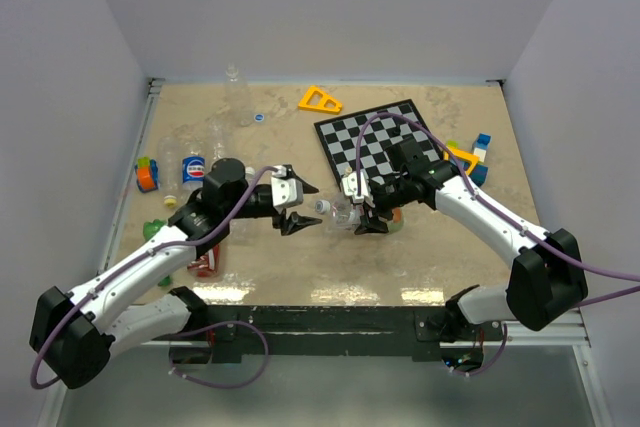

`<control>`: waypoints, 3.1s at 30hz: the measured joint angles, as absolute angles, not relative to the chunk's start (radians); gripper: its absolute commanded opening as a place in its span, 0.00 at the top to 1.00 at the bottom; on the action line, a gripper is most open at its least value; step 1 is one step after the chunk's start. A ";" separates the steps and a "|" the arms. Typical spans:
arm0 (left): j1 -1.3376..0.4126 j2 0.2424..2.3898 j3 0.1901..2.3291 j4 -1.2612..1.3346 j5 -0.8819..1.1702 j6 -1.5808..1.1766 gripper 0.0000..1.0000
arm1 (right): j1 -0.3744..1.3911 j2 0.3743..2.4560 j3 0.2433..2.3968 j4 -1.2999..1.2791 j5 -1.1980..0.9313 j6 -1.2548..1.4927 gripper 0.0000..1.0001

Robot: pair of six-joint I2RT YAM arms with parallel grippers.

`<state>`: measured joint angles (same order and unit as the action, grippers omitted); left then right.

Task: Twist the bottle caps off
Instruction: Unscrew the bottle cap from the plastic bottle.

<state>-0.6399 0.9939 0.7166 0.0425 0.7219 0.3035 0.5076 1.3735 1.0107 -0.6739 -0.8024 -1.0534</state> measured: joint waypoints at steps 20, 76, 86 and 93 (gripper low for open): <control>-0.637 1.076 0.744 0.077 0.795 0.238 1.00 | 0.506 1.374 1.011 -0.692 -0.803 -1.060 0.91; -0.641 0.746 0.703 -0.121 0.516 0.239 0.02 | 0.508 1.383 1.011 -0.673 -0.802 -1.052 0.91; -0.641 0.806 0.712 -0.111 0.604 0.439 0.02 | 0.508 1.383 1.011 -0.674 -0.802 -1.053 0.91; -0.641 0.889 0.718 -0.110 0.667 0.492 0.09 | 0.508 1.383 1.011 -0.674 -0.802 -1.053 0.91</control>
